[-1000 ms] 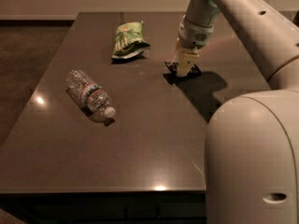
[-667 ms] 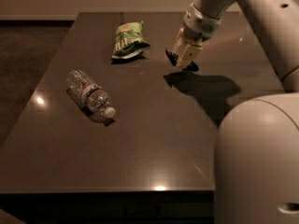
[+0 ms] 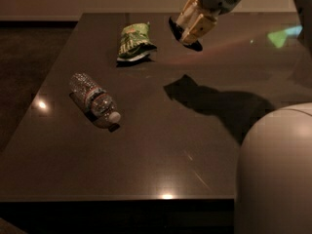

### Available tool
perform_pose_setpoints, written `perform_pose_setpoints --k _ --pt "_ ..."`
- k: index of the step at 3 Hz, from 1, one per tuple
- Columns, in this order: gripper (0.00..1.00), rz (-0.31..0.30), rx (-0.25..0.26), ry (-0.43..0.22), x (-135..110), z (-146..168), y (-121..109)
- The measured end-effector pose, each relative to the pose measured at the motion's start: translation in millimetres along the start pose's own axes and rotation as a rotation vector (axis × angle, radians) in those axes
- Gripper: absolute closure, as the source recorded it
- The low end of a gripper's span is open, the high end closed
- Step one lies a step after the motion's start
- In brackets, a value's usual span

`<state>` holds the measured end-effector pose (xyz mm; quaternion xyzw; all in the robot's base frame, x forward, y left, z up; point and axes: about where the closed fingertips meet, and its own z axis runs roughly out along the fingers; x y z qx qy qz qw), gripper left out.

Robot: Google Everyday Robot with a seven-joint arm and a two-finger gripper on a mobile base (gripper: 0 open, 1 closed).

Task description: Pick rxbar chocolate

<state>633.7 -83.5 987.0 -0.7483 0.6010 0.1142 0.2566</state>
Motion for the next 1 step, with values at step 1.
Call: perform_pose_setpoints --k 1 --pt "1.0 -0.001 0.035 -0.014 -3.5 3.0 -11.0"
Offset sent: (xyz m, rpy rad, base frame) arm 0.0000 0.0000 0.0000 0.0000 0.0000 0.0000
